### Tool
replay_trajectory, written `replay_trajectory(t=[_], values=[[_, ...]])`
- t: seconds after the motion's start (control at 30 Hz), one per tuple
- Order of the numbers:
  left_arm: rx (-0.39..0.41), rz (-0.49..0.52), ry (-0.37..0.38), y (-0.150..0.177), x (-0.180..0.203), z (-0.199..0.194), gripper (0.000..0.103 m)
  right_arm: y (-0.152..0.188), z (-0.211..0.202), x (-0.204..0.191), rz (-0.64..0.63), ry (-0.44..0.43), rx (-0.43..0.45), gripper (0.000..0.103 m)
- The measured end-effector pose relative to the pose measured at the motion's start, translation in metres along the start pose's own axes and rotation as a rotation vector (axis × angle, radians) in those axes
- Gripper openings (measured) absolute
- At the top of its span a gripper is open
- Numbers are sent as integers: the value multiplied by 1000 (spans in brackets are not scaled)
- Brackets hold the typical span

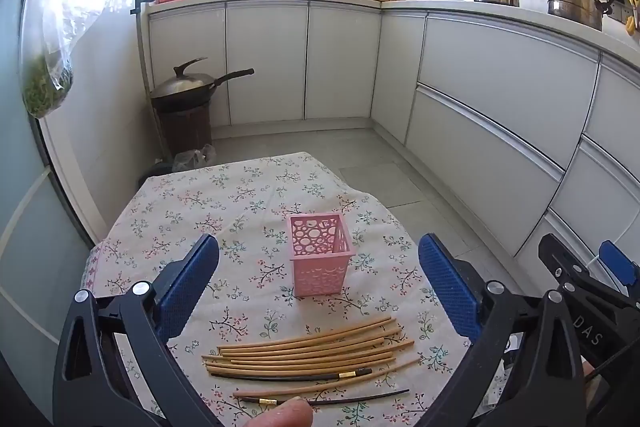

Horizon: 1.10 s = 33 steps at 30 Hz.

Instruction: Organize utensils

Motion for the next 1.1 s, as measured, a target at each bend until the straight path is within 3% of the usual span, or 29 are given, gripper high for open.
replay_trajectory(t=[1.1], values=[[-8,13,-2,3,-1,3,96,2,3,-2,-3,0,-10,98]])
Point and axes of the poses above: each gripper's, at about its wrist camera, not at the fingertips, and z roughly the way its jaws point, x to its right, y to its underside, the point moved 8 cm from there along z, roughly the way its jaws point, and after that the axes turned 11 degrees about -x, right-handed, at the moved point
